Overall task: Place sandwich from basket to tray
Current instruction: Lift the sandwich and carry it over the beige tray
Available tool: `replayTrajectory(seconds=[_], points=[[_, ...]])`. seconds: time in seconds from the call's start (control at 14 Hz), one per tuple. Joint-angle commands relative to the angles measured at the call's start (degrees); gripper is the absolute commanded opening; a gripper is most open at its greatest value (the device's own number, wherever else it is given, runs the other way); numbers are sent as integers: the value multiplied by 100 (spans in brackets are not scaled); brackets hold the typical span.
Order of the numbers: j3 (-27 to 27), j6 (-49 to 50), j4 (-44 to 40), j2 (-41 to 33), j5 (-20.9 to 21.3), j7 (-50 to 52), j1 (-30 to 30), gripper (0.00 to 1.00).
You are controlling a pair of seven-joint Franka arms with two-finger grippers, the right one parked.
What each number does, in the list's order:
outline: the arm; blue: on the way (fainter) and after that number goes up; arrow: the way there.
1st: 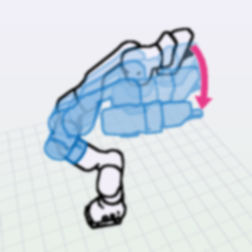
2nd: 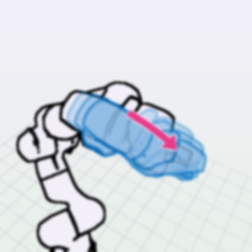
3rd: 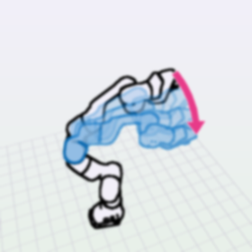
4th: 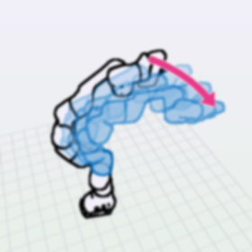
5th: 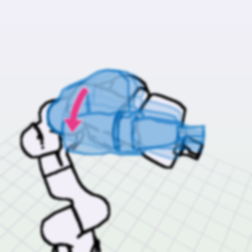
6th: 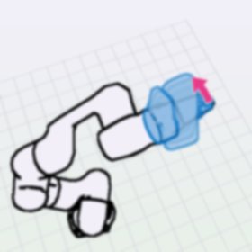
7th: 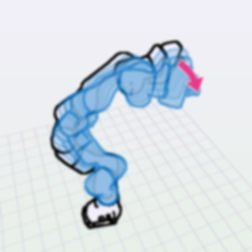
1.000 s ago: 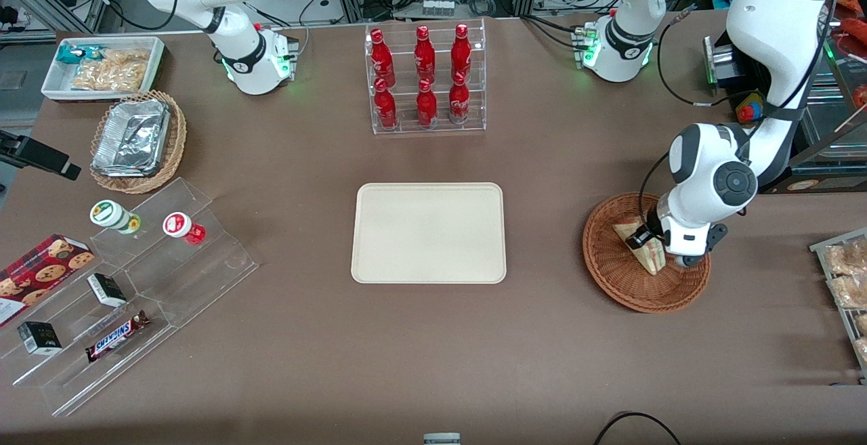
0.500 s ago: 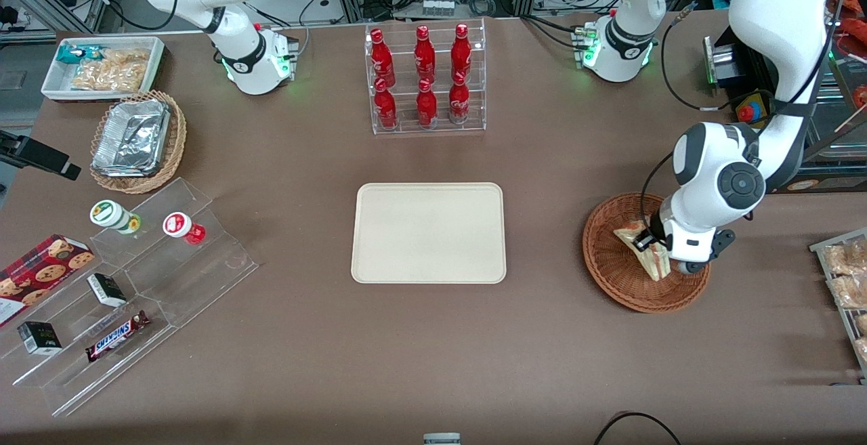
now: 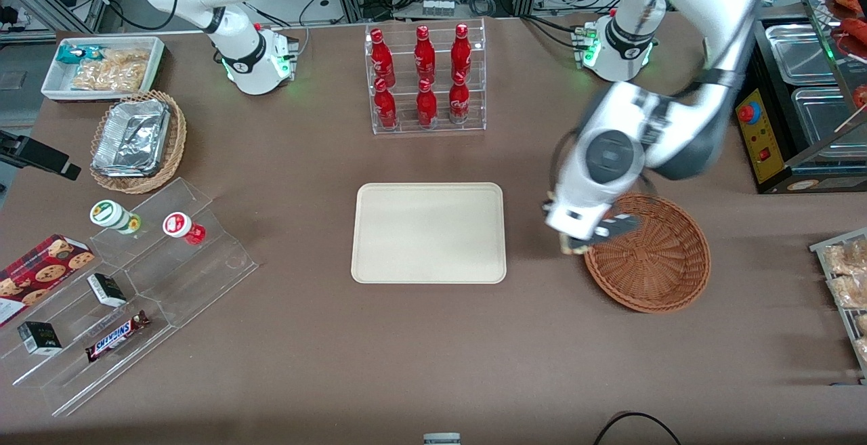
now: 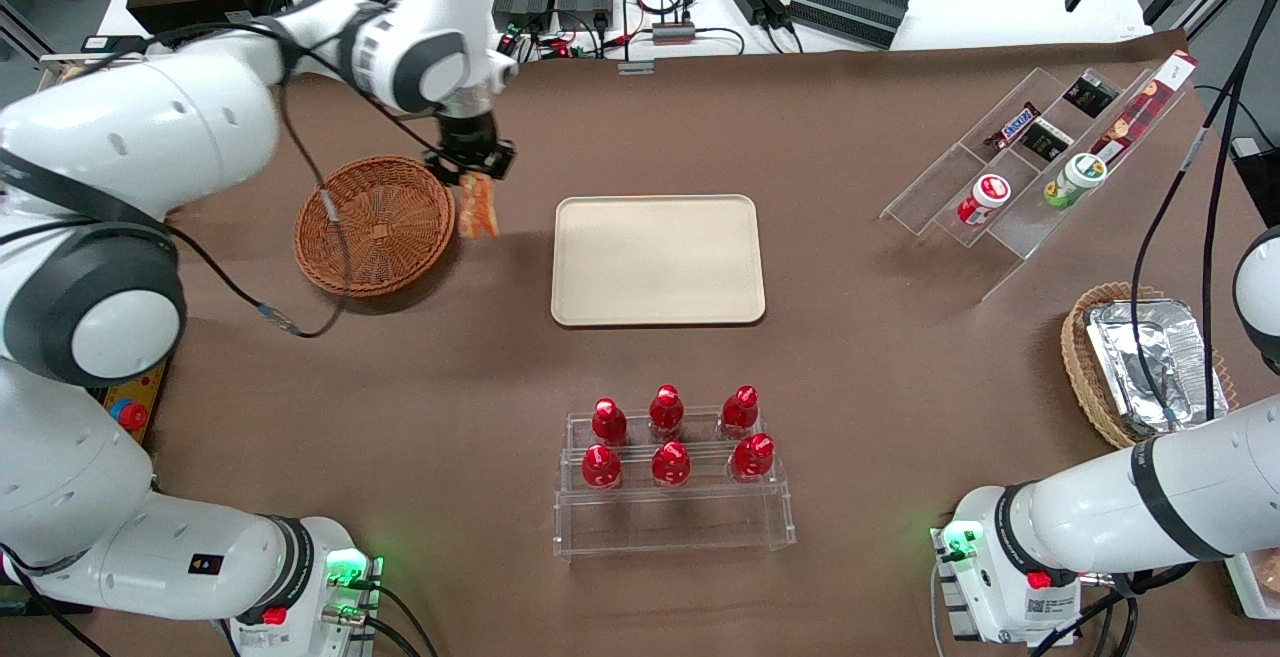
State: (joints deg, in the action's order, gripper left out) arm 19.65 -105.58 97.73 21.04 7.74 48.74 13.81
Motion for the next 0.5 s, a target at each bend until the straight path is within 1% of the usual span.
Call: replayTrajectory(seconds=[0.0, 0.07, 0.14, 0.29, 0.43], points=[[-75, 125, -1006, 916, -53, 47, 674, 13], [-75, 125, -1506, 1303, -158, 204, 937, 13], [-84, 125, -2042, 1750, -168, 423, 1235, 13], [-136, 116, -2791, 2472, -72, 898, 1693, 13], [-137, -84, -2970, 2791, 200, 1005, 1835, 14]])
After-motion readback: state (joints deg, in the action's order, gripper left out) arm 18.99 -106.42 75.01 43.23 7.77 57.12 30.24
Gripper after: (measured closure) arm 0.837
